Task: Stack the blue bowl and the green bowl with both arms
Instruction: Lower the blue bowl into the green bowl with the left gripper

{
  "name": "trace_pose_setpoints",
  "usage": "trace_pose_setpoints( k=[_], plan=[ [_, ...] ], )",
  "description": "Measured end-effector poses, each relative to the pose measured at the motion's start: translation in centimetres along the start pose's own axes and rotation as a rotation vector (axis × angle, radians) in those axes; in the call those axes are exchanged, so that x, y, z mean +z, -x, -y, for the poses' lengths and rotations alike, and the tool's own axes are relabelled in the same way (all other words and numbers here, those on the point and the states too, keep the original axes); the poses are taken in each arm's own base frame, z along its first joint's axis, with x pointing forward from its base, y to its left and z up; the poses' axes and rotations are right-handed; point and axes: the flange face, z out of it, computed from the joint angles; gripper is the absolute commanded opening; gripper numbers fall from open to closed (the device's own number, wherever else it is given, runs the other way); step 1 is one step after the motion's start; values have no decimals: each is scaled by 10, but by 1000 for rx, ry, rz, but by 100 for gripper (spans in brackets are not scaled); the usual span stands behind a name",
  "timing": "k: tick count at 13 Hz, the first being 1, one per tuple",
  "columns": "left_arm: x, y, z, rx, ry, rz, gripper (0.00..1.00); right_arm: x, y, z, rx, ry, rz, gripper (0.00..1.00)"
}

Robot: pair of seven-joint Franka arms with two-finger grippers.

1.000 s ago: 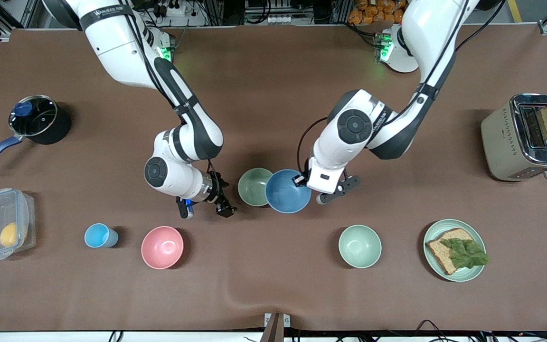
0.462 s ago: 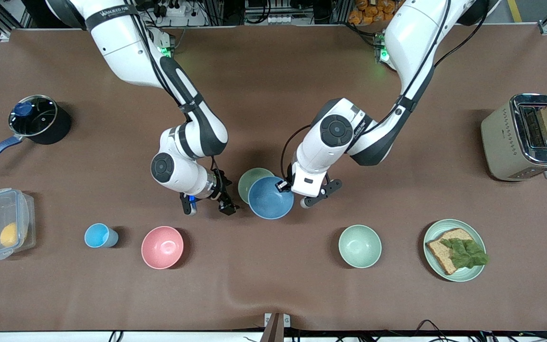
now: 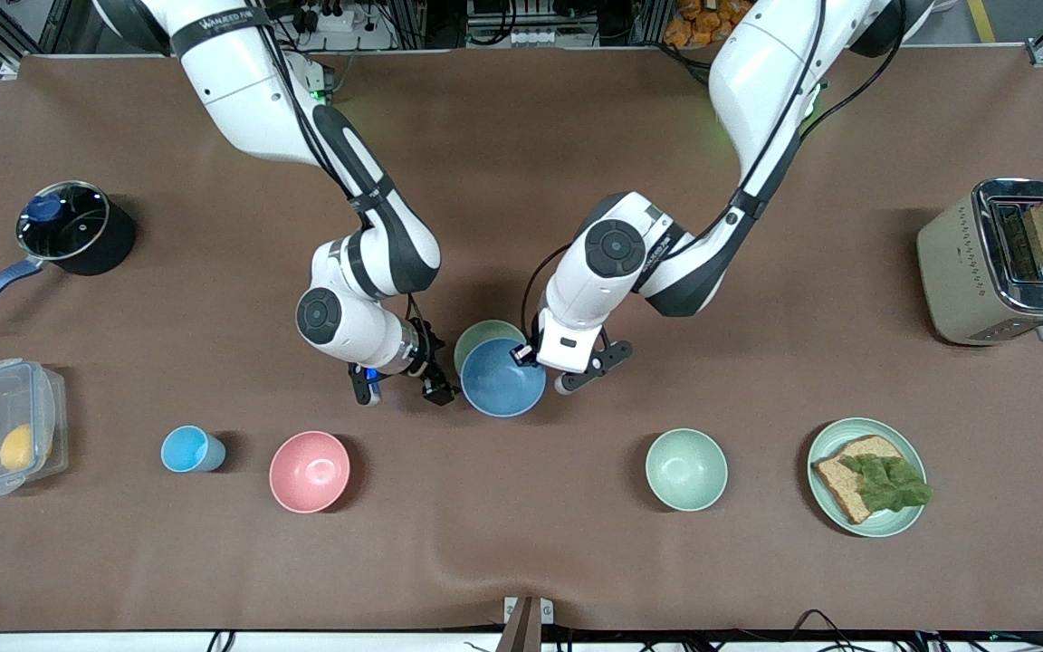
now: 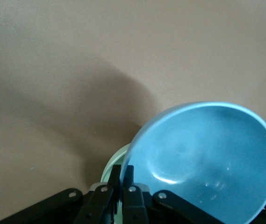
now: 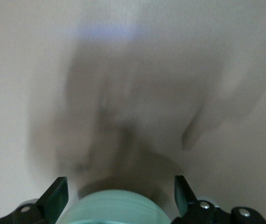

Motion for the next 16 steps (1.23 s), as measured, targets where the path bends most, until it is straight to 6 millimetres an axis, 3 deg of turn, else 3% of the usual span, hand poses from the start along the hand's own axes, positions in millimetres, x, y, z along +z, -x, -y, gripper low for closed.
trace_pose_setpoints(
  k=[5,10,16],
  plan=[
    [-2,-5,-4,-3,11,-10,0,-6,-18,2,12,-3,-28,100],
    [3,-6,-3,-5,4,-7,0,-4,-14,1,6,2,-29,100],
    [14,15,-2,19,-54,19,0,-5,-15,1,6,2,-31,100]
  ],
)
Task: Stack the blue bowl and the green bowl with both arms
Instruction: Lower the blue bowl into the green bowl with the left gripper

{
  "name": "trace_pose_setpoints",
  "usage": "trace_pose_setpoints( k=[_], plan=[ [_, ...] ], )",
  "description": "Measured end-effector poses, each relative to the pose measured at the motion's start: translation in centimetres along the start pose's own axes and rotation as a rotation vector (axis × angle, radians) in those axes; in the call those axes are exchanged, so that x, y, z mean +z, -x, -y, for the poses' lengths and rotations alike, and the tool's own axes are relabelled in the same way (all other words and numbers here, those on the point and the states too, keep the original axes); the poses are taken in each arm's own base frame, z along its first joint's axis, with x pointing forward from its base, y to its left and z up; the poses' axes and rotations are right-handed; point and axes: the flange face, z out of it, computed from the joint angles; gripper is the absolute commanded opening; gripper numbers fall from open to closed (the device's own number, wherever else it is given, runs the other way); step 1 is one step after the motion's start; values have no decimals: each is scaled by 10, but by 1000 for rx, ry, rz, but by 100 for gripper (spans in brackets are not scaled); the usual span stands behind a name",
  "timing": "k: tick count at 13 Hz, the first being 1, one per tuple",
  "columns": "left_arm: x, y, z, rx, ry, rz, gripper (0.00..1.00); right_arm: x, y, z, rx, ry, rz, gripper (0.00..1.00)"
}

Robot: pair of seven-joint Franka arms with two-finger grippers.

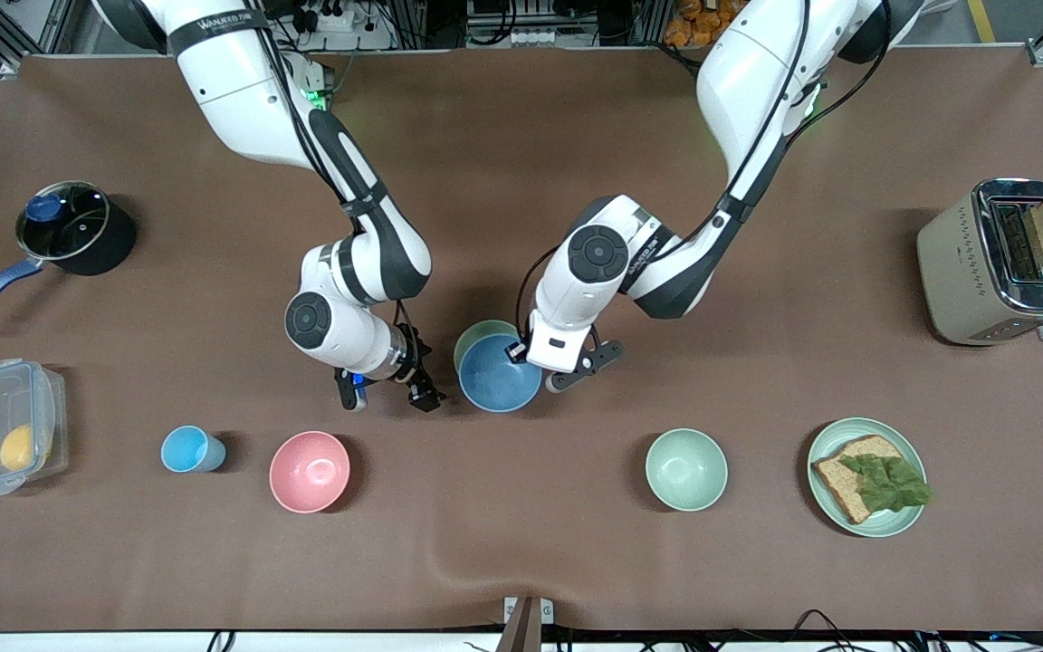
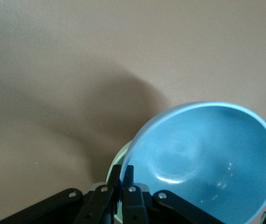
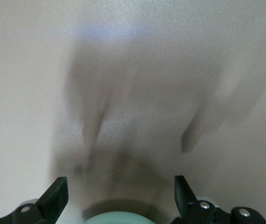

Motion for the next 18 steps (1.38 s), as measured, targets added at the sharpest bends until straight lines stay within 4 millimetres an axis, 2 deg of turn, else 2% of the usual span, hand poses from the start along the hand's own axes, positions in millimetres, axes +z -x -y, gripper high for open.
trace_pose_setpoints(
  k=[4,10,12,13,14,15,18],
  plan=[
    [6,17,-3,21,-13,9,0,0,0,0,-2,1,-2,100],
    [35,21,5,22,-53,30,0,0,1,0,-5,1,-4,100],
    [38,22,5,22,-56,32,0,1,3,-1,-10,3,-3,100],
    [38,22,5,22,-56,32,20,2,6,-1,-14,4,-3,100],
    [38,22,5,23,-57,32,73,3,9,-2,-18,5,-2,100],
    [40,24,5,25,-58,33,100,3,11,-2,-20,6,-2,100],
    [43,38,2,14,-62,37,100,4,12,-2,-22,7,-2,100]
  ],
)
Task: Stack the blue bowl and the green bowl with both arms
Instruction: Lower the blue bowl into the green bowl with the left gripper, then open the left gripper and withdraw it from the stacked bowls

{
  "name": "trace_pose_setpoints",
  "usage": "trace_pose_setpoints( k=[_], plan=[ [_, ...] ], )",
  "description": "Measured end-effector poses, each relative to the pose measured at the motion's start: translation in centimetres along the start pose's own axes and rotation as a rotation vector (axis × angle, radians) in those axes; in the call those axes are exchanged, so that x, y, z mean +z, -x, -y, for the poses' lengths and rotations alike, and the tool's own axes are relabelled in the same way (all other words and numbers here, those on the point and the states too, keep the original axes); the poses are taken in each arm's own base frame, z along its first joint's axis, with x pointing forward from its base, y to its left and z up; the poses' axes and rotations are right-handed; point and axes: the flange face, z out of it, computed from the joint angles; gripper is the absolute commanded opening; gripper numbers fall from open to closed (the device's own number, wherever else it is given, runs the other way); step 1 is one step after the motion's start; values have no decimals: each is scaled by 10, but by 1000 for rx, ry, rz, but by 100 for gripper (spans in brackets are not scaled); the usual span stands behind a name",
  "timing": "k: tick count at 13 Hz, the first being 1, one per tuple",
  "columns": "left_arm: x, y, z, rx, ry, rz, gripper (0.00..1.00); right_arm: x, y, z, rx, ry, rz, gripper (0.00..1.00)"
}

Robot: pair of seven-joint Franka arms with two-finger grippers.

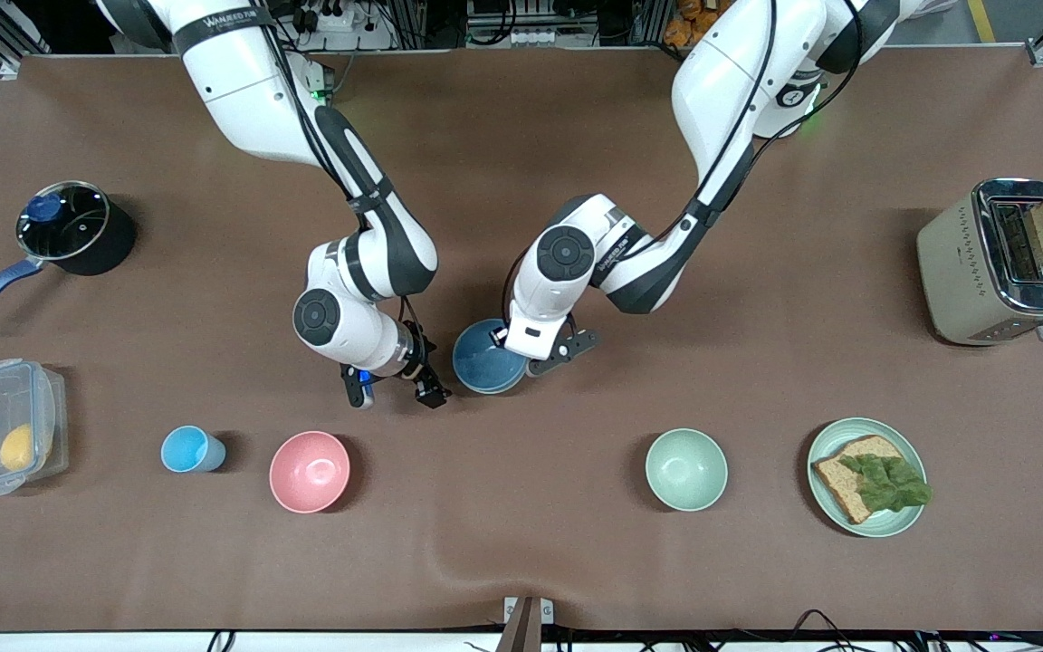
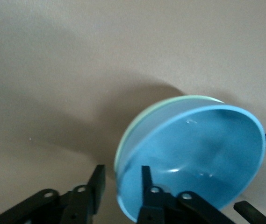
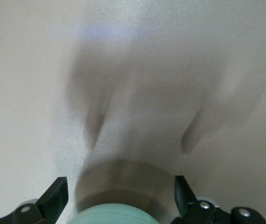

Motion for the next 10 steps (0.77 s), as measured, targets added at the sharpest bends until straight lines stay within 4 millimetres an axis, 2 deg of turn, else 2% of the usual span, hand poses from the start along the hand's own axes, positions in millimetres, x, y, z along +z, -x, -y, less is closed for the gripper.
trace_pose_setpoints(
  k=[2,4,5,7,9,10],
  plan=[
    [-5,4,-5,-5,12,-5,100,2,5,-1,-6,2,0,100],
    [-32,-12,-9,-16,27,-40,100,3,9,-1,-8,2,0,100],
    [-58,-27,-8,-23,24,-75,100,3,10,-1,-8,2,0,100],
    [-129,-59,4,-41,-7,-158,100,3,12,-1,4,-1,0,100],
    [-208,-96,33,-53,-61,-239,100,4,17,-1,12,-8,-2,100],
    [-247,-116,53,-30,-86,-259,100,4,19,-1,12,-10,-2,100]
  ],
)
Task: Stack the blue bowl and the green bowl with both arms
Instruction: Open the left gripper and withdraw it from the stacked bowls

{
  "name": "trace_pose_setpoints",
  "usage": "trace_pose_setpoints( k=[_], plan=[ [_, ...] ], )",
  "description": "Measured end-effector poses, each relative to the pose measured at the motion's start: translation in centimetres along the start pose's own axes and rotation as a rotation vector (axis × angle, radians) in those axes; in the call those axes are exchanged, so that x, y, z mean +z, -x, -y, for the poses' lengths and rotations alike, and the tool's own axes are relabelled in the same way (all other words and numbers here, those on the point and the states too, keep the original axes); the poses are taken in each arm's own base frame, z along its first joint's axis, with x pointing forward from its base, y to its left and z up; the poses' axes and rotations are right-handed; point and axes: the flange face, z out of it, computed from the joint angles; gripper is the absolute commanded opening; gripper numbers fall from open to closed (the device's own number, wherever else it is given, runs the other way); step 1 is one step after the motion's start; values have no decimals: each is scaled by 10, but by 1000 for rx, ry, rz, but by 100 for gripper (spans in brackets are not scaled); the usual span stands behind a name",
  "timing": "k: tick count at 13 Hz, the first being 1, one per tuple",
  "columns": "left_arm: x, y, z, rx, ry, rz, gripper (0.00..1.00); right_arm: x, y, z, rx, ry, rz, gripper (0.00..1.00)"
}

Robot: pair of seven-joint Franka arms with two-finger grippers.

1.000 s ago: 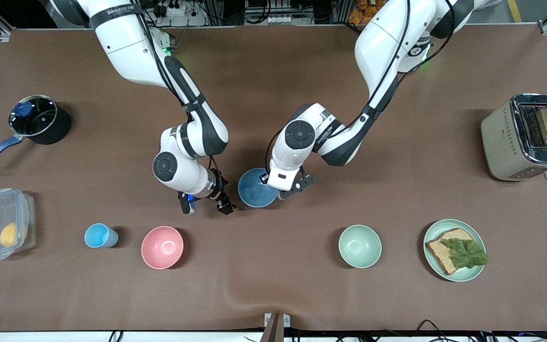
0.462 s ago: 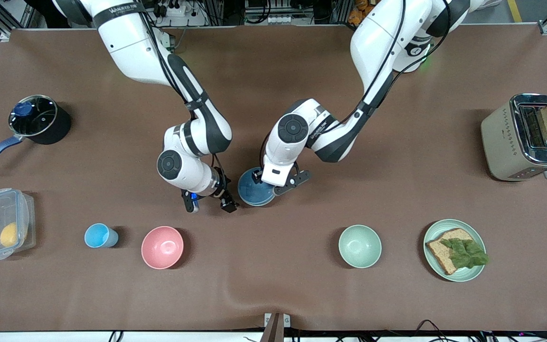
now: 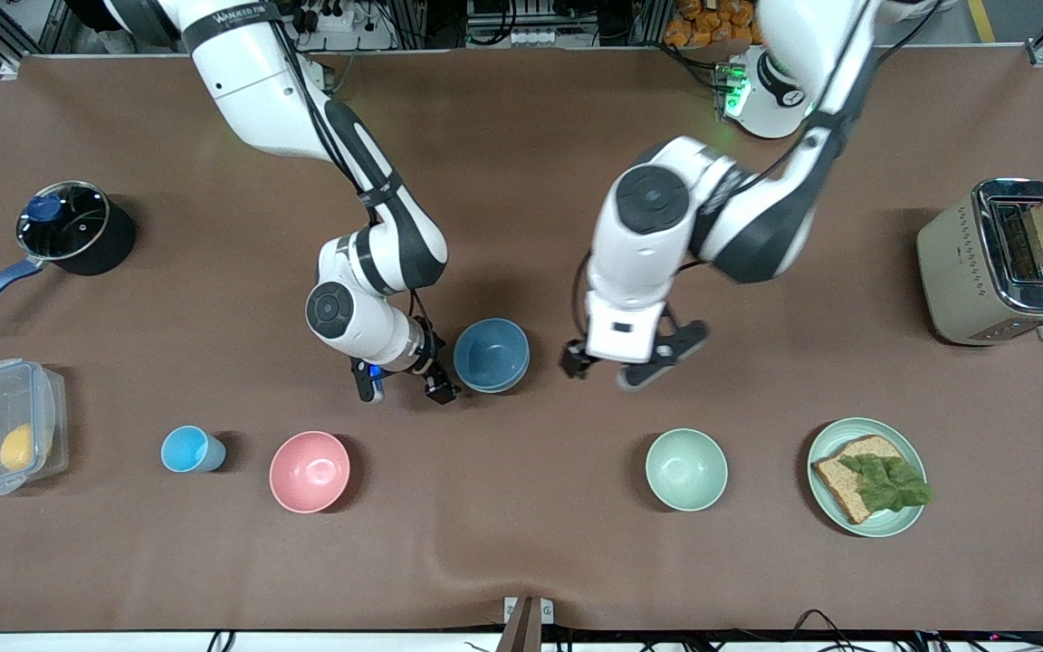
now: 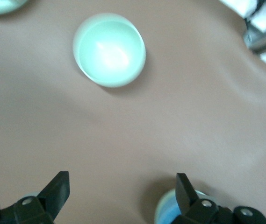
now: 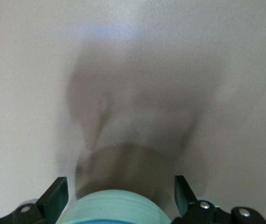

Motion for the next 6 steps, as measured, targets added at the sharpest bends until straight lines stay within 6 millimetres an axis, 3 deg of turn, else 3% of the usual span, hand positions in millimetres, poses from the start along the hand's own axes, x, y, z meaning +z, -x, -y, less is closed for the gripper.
trace_pose_setpoints(
  k=[3,6],
  plan=[
    [-61,-89,79,179,-54,-14,100,0,0,0,0,-1,-1,100],
    [-92,-148,150,343,-102,3,100,0,-1,0,-3,-1,-6,100]
  ],
)
